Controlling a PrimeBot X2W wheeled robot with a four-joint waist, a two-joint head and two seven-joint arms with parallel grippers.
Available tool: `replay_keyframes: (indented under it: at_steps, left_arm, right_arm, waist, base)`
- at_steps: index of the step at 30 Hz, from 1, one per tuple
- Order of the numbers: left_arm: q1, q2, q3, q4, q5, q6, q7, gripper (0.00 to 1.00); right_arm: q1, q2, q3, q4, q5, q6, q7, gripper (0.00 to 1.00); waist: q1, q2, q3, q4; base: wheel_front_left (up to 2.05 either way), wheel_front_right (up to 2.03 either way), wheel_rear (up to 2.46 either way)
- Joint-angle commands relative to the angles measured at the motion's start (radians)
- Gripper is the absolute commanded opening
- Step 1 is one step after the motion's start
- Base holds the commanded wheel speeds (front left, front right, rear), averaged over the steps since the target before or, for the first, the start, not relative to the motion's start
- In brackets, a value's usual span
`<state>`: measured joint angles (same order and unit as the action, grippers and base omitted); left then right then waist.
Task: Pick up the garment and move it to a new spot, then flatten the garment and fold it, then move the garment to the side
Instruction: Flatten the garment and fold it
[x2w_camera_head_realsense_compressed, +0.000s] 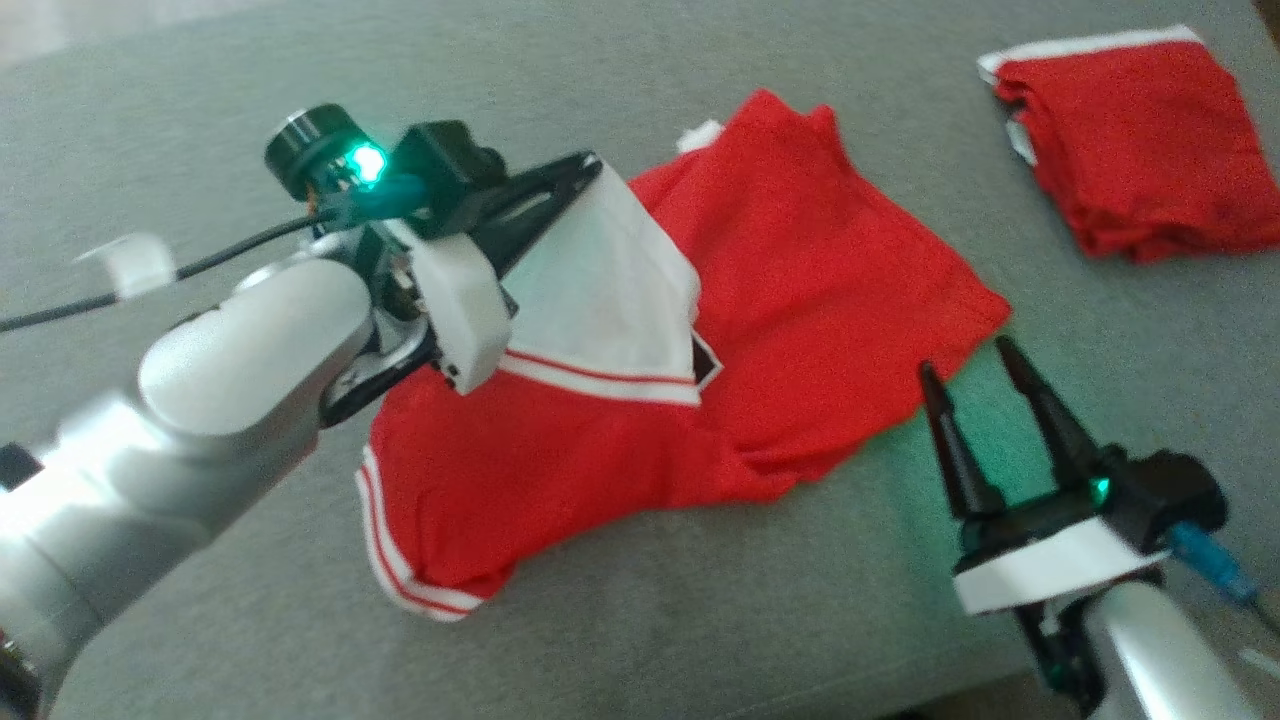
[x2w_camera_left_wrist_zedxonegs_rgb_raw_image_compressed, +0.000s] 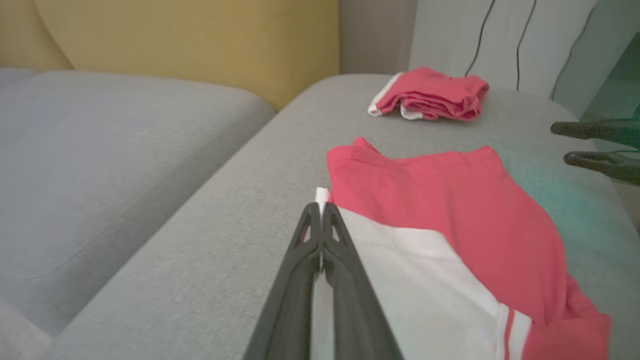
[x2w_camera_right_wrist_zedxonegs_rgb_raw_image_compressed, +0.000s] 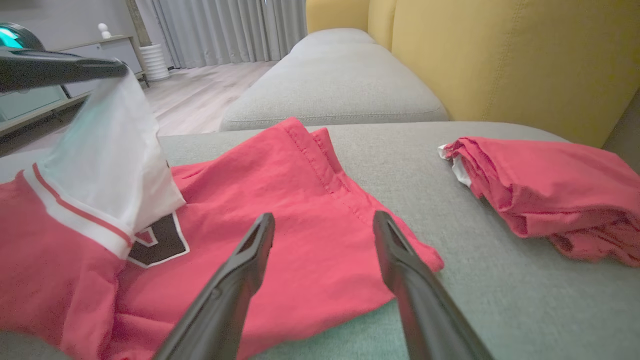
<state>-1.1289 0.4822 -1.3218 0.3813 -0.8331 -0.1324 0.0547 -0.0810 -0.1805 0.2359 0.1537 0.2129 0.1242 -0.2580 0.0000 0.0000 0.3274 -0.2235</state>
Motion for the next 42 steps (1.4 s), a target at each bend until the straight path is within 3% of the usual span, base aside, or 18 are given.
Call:
replay_keyframes:
  at_steps: [1, 7, 12, 17, 21, 29, 34, 42]
  left_arm:
    - [-0.053, 0.047, 0.051, -0.02, 0.009, 0.002, -0.07, 0.0]
    - [0.036, 0.091, 0.096, -0.078, 0.005, 0.061, -0.233, 0.0]
    - [0.111, 0.122, 0.123, -0.157, -0.005, 0.124, -0.281, 0.0]
    - [0.189, 0.175, 0.211, -0.232, 0.01, 0.229, -0.312, 0.0]
    - [0.25, 0.212, 0.284, -0.263, 0.019, 0.267, -0.316, 0.0]
    - [0.355, 0.246, 0.405, -0.264, 0.054, 0.241, -0.316, 0.0]
    - [0.371, 0.235, 0.393, -0.269, 0.065, 0.206, -0.316, 0.0]
    - [0.326, 0.178, 0.365, -0.259, 0.097, 0.177, -0.316, 0.0]
  right_arm:
    - [-0.055, -0.047, 0.011, 0.001, 0.024, 0.007, -0.004, 1.0]
    - [-0.188, -0.197, 0.115, 0.176, 0.132, 0.007, 0.029, 1.0]
    - [-0.265, -0.297, 0.186, 0.227, 0.22, 0.007, 0.1, 1.0]
    - [-0.248, -0.377, 0.181, 0.24, 0.303, 0.007, 0.106, 1.0]
    - [-0.168, -0.404, 0.151, 0.232, 0.339, 0.007, 0.077, 1.0]
    - [-0.039, -0.38, 0.126, 0.169, 0.382, 0.007, 0.062, 1.0]
    - [-0.142, -0.415, 0.137, 0.158, 0.417, 0.007, 0.132, 1.0]
    - [-0.391, -0.453, 0.193, 0.282, 0.53, 0.007, 0.297, 1.0]
  waist:
    - [0.0, 0.0, -0.042, 0.063]
    - [0.0, 0.0, -0.092, 0.161]
    - [0.0, 0.0, -0.118, 0.223]
    - [0.0, 0.0, -0.132, 0.27]
    - [0.0, 0.0, -0.135, 0.282]
    - [0.0, 0.0, -0.134, 0.249]
    - [0.0, 0.0, -0.119, 0.26]
    - [0.0, 0.0, -0.078, 0.322]
  base:
    - [0.0, 0.0, 0.0]
    - [0.0, 0.0, 0.0]
    - [0.0, 0.0, 0.0]
    - [0.0, 0.0, 0.0]
    - [0.0, 0.0, 0.0]
    - [0.0, 0.0, 0.0]
    - [0.0, 0.0, 0.0]
    - [0.0, 0.0, 0.0]
